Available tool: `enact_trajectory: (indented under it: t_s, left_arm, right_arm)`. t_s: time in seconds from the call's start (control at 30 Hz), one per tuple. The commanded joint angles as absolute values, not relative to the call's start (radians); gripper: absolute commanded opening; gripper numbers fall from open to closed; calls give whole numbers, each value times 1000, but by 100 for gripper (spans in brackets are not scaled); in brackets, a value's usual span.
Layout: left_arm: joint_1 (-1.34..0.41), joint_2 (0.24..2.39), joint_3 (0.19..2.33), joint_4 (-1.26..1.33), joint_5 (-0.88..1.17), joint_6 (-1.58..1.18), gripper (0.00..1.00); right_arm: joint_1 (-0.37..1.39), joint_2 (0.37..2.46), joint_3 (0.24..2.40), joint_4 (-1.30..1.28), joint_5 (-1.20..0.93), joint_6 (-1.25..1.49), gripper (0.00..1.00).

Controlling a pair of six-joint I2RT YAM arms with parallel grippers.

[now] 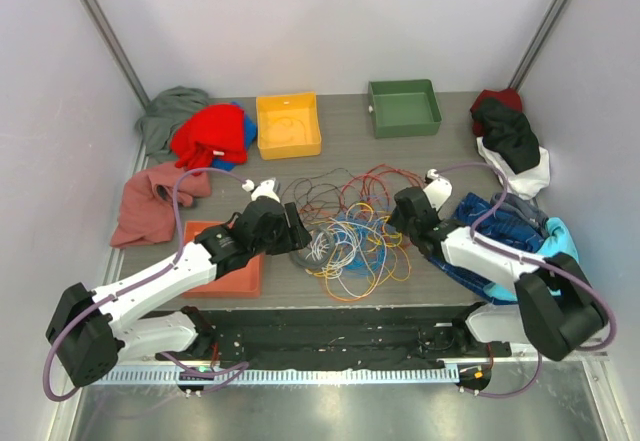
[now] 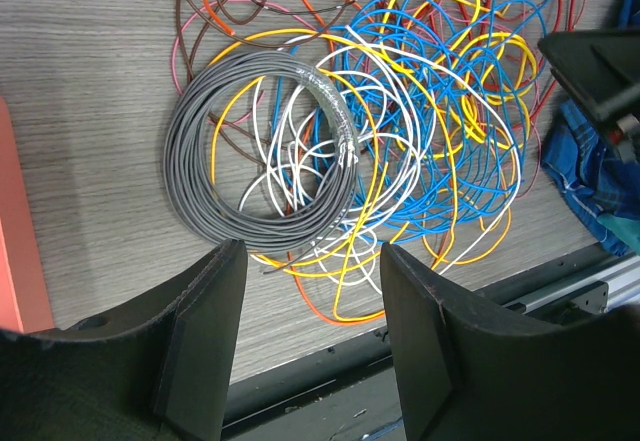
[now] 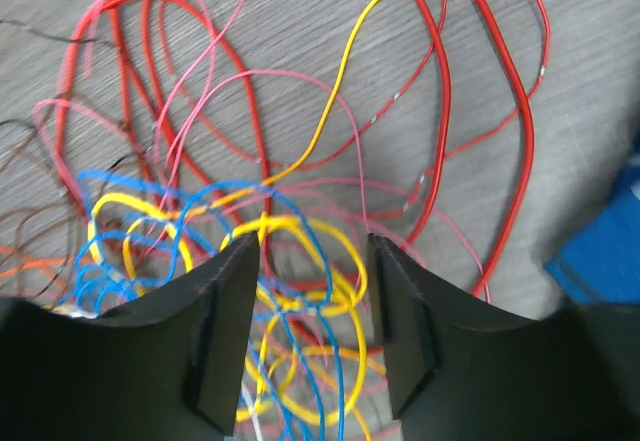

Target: Untangle the cables

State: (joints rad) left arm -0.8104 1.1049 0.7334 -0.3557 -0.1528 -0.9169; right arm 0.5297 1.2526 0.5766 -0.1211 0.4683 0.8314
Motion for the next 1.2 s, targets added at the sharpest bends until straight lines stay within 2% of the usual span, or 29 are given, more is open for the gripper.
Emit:
enact_trajectory:
  t_s: [0.0,0.1,0.37,0.4,0.43,0.6,0.73,0.87,1.17]
  left_arm:
    - [-815,1078,738,-333,-161,-911,60]
    - [-815,1075,738,-337,-172,-905,60]
    - [-813,1089,745,-339,-172,-900,60]
    - [-815,1091,744,-339,-172,-900,60]
    - [-815,1091,745,-339,-172,-900,60]
    - [-815,1081,749,-341,-182,-900,60]
    - [-815,1075,765,-348,-204,-896,59]
    - [-815,1060,802,-359,-230,-876,60]
    - [-813,997,882,-299,-272,-799,63]
  right_arm:
    - [497,1319,624,-40,474,807,51]
    - [480,1347,640,-17,471,787,47]
    - [474,1302,647,-26,469,764,11]
    - [476,1293,652,-32,466,758,3]
    - [476,1258,658,-43,465,753,1]
    - [505,1085,770,-90,439,680,1]
    - [555,1000,987,-194,437,579,1]
    - [574,996,1281,-276,388,528,1]
    - [577,1083,1734,-400,218,517,1]
